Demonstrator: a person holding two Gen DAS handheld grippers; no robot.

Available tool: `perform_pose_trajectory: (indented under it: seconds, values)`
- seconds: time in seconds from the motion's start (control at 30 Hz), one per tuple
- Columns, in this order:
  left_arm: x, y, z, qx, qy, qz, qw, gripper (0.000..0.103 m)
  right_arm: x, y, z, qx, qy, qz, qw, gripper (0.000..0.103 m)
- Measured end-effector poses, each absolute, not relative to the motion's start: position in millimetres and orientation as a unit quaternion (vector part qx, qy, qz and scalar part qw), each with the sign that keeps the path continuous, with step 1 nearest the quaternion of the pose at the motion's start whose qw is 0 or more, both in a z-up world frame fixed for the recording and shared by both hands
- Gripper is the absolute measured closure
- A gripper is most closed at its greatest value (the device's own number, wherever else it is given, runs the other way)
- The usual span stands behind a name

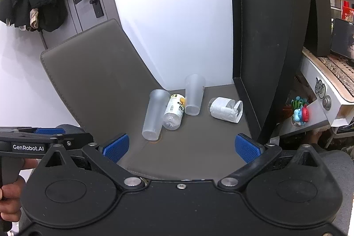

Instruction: Flip cup upright

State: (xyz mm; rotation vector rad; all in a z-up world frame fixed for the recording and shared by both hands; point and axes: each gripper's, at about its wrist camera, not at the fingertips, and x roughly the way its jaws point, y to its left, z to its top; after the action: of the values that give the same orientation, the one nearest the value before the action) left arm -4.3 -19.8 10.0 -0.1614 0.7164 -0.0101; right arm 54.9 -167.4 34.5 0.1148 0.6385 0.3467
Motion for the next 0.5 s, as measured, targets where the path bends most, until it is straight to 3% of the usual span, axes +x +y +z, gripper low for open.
perform_pose_trajectory:
  seconds: [0.5]
  values:
    - [-6.2,-17.4,8.2,-0.082,0.350,0.000,0.933,0.011,53.9,-165.9,34.5,0.050,0.309,0.175,0.933,0.000]
